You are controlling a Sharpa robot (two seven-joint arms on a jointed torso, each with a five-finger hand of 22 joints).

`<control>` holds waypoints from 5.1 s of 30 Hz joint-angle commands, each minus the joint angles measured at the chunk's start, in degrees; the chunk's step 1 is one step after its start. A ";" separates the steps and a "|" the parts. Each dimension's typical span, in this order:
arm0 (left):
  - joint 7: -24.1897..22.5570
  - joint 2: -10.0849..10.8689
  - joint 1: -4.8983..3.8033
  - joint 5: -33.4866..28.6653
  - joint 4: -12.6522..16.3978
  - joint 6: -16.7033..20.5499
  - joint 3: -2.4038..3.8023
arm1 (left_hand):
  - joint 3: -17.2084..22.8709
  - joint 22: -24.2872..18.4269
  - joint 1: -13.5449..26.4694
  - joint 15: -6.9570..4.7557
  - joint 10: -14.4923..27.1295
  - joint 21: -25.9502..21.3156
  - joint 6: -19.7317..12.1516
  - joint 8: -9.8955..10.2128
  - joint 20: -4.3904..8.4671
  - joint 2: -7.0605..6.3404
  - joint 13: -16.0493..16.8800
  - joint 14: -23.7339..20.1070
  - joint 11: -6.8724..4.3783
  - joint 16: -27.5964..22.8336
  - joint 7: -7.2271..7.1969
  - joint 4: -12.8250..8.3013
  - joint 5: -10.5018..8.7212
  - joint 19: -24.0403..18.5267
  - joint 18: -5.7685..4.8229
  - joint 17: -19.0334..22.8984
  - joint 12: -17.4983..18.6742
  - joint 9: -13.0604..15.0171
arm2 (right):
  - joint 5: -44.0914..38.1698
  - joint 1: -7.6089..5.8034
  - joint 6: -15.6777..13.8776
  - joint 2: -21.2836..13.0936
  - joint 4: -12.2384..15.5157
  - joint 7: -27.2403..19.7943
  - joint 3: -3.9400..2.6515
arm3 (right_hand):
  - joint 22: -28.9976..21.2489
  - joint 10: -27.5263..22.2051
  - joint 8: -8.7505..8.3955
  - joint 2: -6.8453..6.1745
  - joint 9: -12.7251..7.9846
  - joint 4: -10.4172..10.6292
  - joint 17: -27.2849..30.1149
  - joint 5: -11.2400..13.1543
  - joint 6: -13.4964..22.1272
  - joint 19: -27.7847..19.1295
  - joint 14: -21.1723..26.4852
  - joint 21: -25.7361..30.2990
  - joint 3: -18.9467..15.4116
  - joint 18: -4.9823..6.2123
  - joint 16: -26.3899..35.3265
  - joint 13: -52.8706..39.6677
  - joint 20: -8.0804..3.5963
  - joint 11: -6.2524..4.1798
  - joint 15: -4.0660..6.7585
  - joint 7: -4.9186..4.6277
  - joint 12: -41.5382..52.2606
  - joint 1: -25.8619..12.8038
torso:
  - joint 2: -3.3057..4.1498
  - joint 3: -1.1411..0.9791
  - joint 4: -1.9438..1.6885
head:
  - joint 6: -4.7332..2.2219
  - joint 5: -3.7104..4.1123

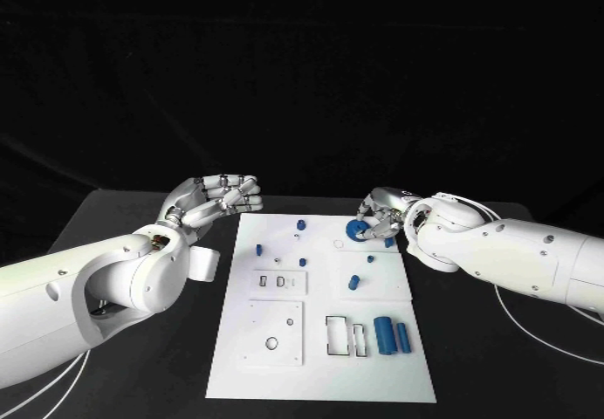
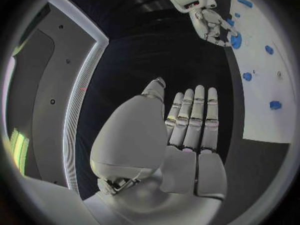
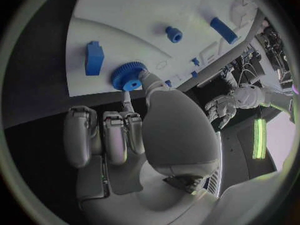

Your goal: Assemble the parts on the task board

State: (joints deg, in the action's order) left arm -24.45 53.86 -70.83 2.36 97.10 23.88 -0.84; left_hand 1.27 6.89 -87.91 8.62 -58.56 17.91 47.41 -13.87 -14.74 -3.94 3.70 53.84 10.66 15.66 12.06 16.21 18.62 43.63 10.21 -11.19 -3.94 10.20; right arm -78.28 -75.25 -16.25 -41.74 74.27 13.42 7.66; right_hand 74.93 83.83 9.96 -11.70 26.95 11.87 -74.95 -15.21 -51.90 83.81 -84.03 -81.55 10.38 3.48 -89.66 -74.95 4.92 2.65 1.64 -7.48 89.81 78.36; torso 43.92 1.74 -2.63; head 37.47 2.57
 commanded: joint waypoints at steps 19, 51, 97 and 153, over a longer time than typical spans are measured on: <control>0.00 0.00 -0.07 -0.02 0.12 -0.75 0.05 | -0.21 -0.11 0.18 -0.06 0.40 -0.20 -0.38 0.23 -0.09 -0.24 0.04 -0.37 0.04 -0.24 0.70 -0.11 -0.30 0.31 0.20 -0.06 0.26 -0.02 | -3.82 0.62 -2.59 -0.06 0.91 -0.12 0.08 | 8.62 6.17 1.05 0.74 0.57 -0.37 -14.98 -2.36 -4.25 1.38 -5.96 -1.27 9.12 -1.22 -0.33 -15.05 -0.52 -0.63 0.21 0.93 0.19 2.41 | -0.03 -0.11 0.04 | 0.15 -0.14; 0.22 -0.22 -0.08 -0.02 0.11 -0.78 0.05 | -0.22 -0.19 0.25 -0.01 0.56 -0.24 -0.48 0.27 -0.12 -0.18 0.03 -0.43 0.09 -0.35 0.75 -0.07 -0.29 0.31 0.19 -0.10 0.29 -0.02 | -19.58 0.23 -9.40 7.78 8.72 4.21 0.26 | 9.81 6.17 1.31 -1.43 1.13 -0.33 -15.05 0.32 -5.78 2.18 -5.97 -2.39 12.31 -1.58 -0.34 -15.05 -1.03 -0.95 0.79 1.35 0.19 -0.72 | 0.09 0.09 -0.12 | -0.41 -0.89; 0.53 -0.12 -0.15 -0.02 0.33 -0.89 0.06 | -0.25 -0.28 0.26 0.07 0.78 -0.29 -0.62 0.32 -0.17 -0.19 0.02 -0.71 0.17 -0.59 0.81 -0.08 -0.30 0.32 0.17 -0.11 0.32 -0.02 | -18.19 2.25 -5.44 14.44 -0.74 3.61 0.44 | 10.05 5.45 -2.62 -1.03 -1.62 4.91 -15.05 6.00 -0.24 2.14 -5.97 -2.10 4.11 -1.57 -0.34 -14.03 0.48 0.62 -0.91 -0.39 -0.84 -11.39 | 0.04 -0.08 0.14 | 0.09 -1.45; 0.81 -0.12 -0.24 -0.04 -0.79 -1.33 0.04 | -0.36 -0.43 0.34 0.17 1.02 -0.41 -0.77 0.36 -0.24 -0.26 0.04 -0.87 0.25 -0.78 0.89 -0.09 -0.34 0.22 0.13 -0.17 0.28 -0.01 | 13.45 0.05 -4.60 -12.95 8.44 -15.55 0.58 | 8.45 4.18 -2.22 -2.36 -3.15 -3.19 -12.95 2.16 -0.43 0.22 -5.50 1.35 7.47 -0.74 0.12 -12.56 0.42 0.30 -0.77 -0.14 -2.47 3.45 | -0.53 -0.72 1.41 | -0.83 -0.30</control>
State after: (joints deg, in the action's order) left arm -23.21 53.91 -70.99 2.37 96.29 23.78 -0.85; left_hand 1.27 6.50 -87.91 8.71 -57.96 17.69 47.00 -13.58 -14.74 -3.94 3.70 53.34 10.85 15.24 12.06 16.21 18.63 43.63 10.21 -11.30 -3.95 10.20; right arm -67.87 -75.38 -24.32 -54.61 82.96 2.07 8.18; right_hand 74.93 84.03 7.84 -14.03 23.86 8.84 -74.91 -12.88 -52.38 84.10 -84.04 -80.42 17.81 2.62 -89.64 -74.92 5.04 3.07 1.23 -7.99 87.58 81.45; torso 43.49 1.21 -1.49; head 36.57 2.09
